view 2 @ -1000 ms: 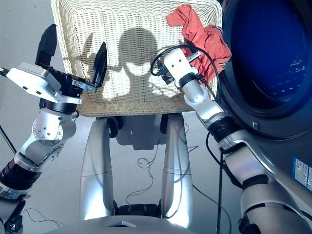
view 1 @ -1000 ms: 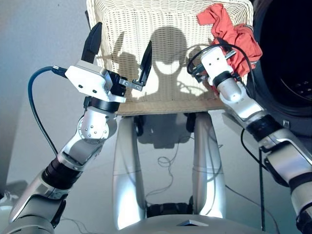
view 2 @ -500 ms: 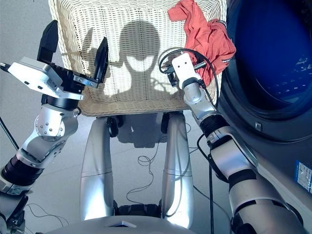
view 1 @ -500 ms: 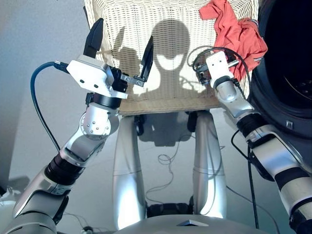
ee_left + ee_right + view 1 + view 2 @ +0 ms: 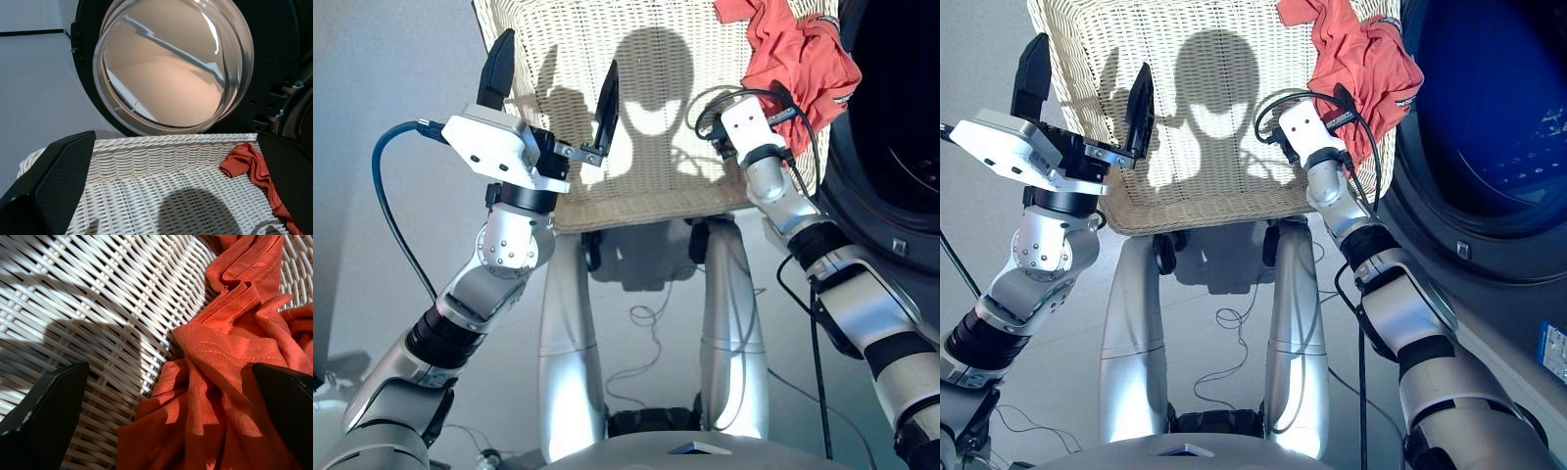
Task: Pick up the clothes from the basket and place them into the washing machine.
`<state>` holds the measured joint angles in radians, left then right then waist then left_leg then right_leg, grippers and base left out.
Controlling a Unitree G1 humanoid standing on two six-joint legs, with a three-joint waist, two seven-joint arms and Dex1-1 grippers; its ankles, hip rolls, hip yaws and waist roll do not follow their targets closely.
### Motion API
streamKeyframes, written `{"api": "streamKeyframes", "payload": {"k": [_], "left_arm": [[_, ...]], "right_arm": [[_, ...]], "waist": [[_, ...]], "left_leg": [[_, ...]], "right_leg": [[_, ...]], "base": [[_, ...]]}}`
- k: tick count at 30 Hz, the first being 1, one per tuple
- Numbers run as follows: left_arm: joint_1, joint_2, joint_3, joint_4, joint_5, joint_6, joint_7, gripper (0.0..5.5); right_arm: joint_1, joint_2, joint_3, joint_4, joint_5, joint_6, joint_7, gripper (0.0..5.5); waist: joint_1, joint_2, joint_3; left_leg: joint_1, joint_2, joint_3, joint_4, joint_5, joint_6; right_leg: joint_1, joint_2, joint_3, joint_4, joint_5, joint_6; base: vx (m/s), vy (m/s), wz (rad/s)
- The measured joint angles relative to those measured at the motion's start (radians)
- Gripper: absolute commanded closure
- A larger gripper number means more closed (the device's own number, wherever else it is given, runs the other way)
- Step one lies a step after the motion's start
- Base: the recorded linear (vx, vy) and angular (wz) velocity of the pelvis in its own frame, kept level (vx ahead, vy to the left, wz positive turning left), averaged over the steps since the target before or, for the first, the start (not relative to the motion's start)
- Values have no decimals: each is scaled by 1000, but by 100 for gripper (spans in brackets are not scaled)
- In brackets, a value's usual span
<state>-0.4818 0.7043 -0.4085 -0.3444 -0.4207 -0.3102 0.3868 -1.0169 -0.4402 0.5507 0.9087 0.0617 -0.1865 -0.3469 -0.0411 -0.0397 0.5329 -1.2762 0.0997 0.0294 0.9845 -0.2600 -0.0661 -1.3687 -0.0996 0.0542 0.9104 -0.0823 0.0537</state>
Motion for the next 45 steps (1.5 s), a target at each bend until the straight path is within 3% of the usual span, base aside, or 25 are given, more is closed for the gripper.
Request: {"api": "streamKeyframes", "payload": {"k": [12,16,20,24,31,38,45], "left_arm": [[1,0,1,-2,0,9,14,0],[0,0,1,-3,0,9,14,0],[10,-1,2,-5,5,10,15,0],[35,-1,29,-7,25,11,23,0],[56,8,78,-25,41,11,23,0],[88,8,79,-25,40,11,22,0],[73,8,76,-24,38,11,20,0]], "right_arm": [[-18,2,0,-7,75,-6,-35,0],[11,-17,-16,-114,152,8,-65,0],[123,-98,-159,-306,184,30,-124,0],[289,-147,-277,-491,220,22,-122,0],[496,-157,-333,-657,228,-15,-104,0],[512,-161,-359,-646,224,-12,-114,0],[373,-157,-330,-507,226,-9,-122,0]], "waist": [[-3,0,0],[-9,0,0],[-8,1,1],[-13,1,2],[-34,-1,1],[-46,-1,1],[-35,0,2]], "left_leg": [[-28,-13,-7,1,0,1],[-47,-13,-7,6,3,5],[-59,-14,-2,35,6,7],[-31,-13,-1,51,-19,-7],[14,-13,-5,59,-35,-6],[3,-11,-10,62,-33,-2],[5,-12,-8,59,-34,-8]], "right_leg": [[-22,-1,5,-10,2,5],[-43,1,5,-9,3,6],[-62,2,12,31,7,8],[-43,6,11,65,-13,5],[-3,5,11,81,-43,4],[-9,8,13,72,-39,5],[-10,8,9,75,-35,9]], "base": [[0,0,0],[0,0,0],[15,-1,17],[39,-3,2],[0,0,0],[0,0,0],[0,0,0]]}}
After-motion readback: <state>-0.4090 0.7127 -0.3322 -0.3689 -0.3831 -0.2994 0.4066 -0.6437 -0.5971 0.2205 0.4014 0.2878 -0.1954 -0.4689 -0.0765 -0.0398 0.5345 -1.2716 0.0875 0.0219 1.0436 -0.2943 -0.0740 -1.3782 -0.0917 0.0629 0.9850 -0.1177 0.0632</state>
